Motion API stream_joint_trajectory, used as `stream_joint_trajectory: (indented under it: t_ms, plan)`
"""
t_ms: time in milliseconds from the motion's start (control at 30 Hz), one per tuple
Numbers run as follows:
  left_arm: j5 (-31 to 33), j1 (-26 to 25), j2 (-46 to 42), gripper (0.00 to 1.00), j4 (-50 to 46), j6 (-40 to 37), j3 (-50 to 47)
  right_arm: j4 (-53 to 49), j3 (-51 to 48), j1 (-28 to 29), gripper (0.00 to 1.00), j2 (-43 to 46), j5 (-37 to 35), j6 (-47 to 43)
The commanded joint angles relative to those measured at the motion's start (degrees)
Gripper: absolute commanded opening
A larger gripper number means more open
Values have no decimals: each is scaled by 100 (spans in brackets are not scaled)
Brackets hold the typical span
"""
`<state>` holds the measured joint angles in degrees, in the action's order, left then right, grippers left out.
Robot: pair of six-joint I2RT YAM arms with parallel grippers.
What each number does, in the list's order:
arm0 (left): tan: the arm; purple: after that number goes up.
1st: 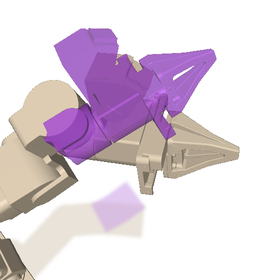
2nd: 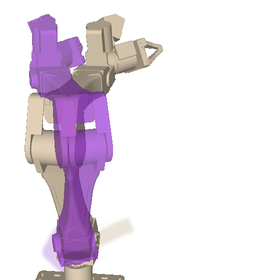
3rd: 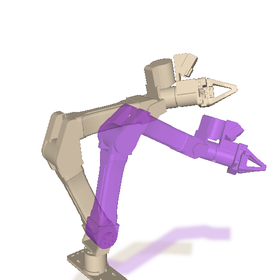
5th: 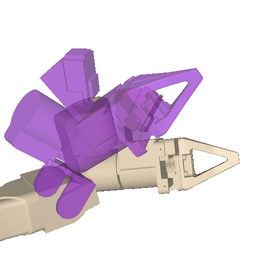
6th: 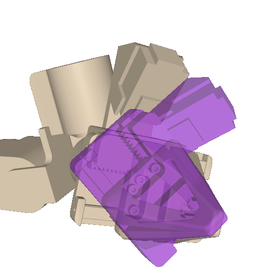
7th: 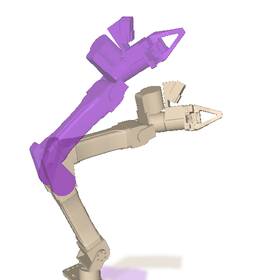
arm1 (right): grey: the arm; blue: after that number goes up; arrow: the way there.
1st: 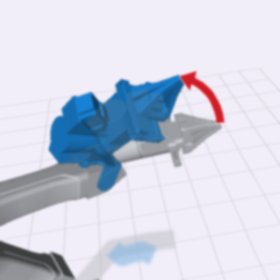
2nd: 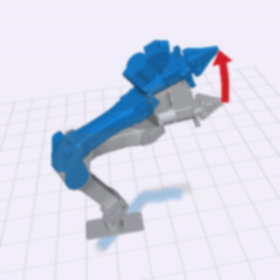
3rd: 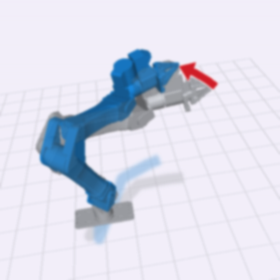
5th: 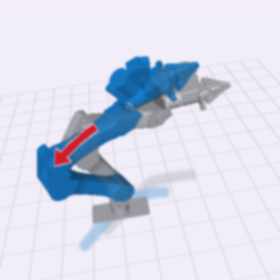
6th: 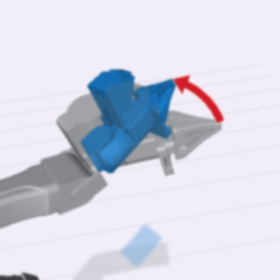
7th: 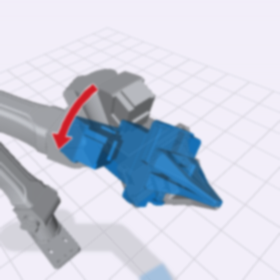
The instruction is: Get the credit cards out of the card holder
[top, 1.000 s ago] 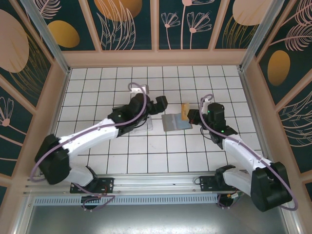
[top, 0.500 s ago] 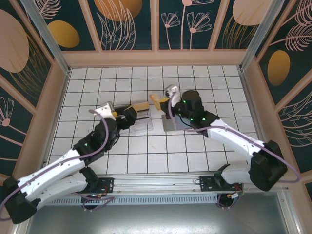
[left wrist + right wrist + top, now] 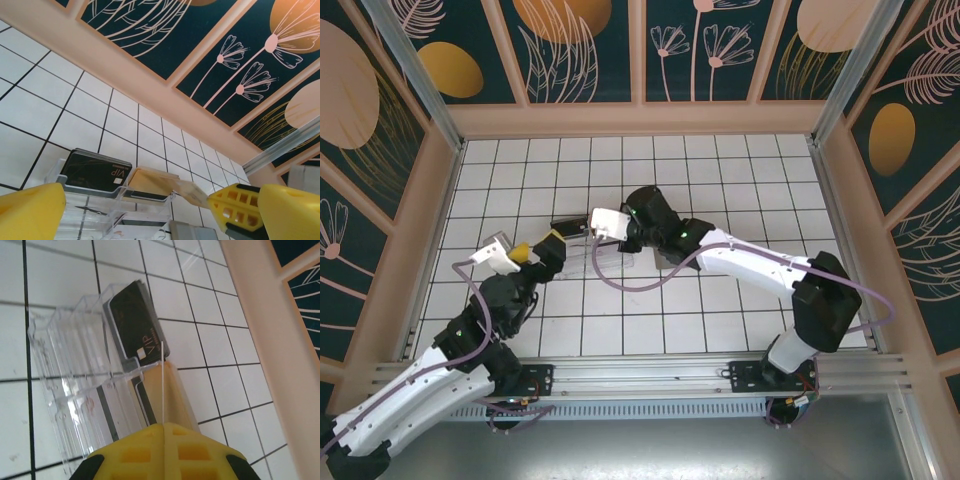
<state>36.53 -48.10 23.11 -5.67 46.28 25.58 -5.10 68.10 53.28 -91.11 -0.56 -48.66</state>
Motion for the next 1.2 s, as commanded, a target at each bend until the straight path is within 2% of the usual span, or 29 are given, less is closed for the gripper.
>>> stream_joint_trajectory:
  t_ms: [0,300,500,1167]
  plan:
    - [108,12,-106,99,-237,-84,-45,-151,181,40,0,-22,-480,-853]
    - [91,11,-79,99,-337,-92,17,-281,123,18,0,-102,-293,-1171]
    - [108,14,-102,99,-490,-84,78,-456,427,-107,0,-370,-129,-1232]
    - [213,15,-261,99,-637,-127,25,-344,758,-125,0,-975,-225,-1591]
